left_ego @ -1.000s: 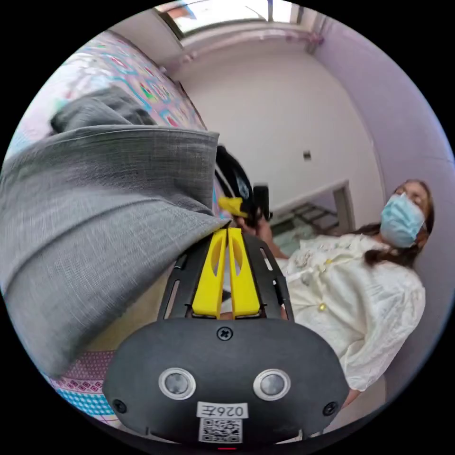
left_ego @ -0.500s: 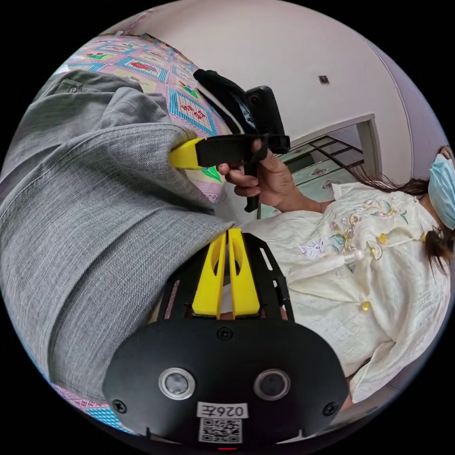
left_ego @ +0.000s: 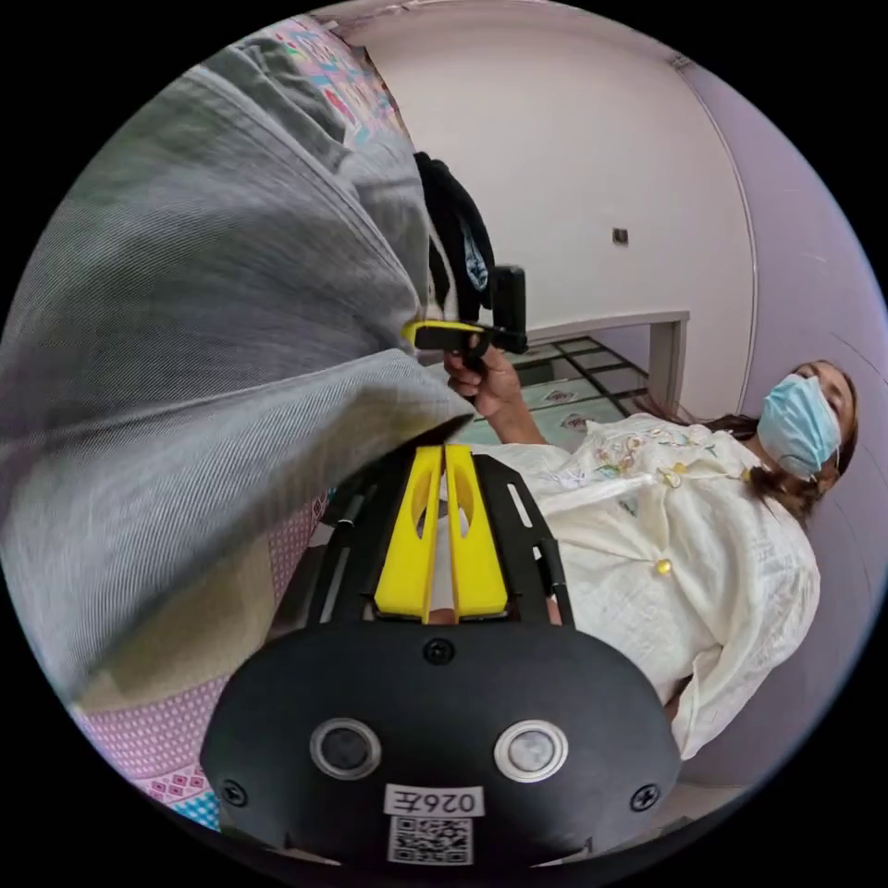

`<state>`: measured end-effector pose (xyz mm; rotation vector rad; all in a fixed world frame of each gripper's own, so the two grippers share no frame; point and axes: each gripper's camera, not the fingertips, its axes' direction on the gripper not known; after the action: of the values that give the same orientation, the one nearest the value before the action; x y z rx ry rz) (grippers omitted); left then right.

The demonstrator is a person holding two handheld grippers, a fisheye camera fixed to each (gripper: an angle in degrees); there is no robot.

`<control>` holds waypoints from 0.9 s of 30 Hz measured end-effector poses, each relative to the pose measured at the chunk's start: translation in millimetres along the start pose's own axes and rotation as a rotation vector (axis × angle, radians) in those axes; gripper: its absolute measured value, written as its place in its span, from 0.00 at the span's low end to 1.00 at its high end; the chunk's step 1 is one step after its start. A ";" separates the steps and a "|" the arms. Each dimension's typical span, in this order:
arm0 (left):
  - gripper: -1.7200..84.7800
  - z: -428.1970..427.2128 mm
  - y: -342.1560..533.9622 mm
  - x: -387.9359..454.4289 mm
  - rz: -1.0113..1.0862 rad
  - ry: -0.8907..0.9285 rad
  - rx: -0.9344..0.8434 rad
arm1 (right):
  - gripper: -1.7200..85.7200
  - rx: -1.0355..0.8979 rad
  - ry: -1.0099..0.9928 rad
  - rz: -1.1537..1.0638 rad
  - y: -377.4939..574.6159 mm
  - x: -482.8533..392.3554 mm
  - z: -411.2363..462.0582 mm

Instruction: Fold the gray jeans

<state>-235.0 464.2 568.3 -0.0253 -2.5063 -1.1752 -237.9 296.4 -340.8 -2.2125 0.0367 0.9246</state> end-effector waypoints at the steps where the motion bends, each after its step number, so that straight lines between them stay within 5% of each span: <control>1: 0.01 -4.7 4.5 0.1 -0.003 0.005 0.023 | 0.00 -0.002 -0.009 0.021 9.7 7.0 -4.3; 11: 0.01 -59.1 44.6 20.6 0.021 0.010 0.103 | 0.00 0.138 -0.130 0.338 90.5 67.2 -26.3; 18: 0.01 -123.0 67.0 25.3 -0.034 -0.065 0.394 | 0.03 0.357 0.049 0.449 116.6 57.4 -76.0; 27: 0.01 -133.2 67.4 48.7 -0.037 -0.155 0.419 | 0.04 0.624 0.248 0.649 178.7 43.1 -130.2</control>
<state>-225.8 402.0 712.2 0.0418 -2.8516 -0.6607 -177.8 92.5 -415.3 -1.7082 1.0623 0.8024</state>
